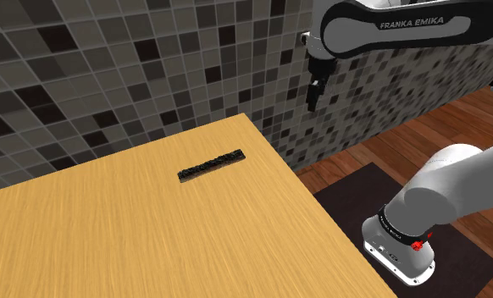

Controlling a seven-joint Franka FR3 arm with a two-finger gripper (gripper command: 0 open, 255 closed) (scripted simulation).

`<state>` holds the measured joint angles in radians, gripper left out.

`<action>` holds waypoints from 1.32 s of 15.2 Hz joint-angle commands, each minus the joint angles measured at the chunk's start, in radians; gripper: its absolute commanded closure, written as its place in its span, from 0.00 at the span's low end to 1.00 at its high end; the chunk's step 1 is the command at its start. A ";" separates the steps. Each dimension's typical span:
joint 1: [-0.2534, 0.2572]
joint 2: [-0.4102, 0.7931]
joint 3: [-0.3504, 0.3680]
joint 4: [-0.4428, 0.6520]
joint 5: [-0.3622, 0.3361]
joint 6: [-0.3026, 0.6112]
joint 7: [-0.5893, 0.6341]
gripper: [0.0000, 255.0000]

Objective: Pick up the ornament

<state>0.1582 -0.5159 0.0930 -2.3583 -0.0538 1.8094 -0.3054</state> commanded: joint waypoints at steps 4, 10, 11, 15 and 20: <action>0.053 0.132 0.024 0.038 0.022 0.117 -0.076 0.00; 0.112 0.293 0.062 0.102 0.043 0.239 -0.164 0.00; 0.121 0.319 0.070 0.115 0.046 0.257 -0.179 0.00; 0.157 0.421 0.101 0.168 0.053 0.322 -0.235 0.00; 0.201 0.543 0.143 0.242 0.052 0.390 -0.301 0.00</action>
<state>0.3483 -0.0010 0.2252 -2.1397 -0.0003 2.1908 -0.5964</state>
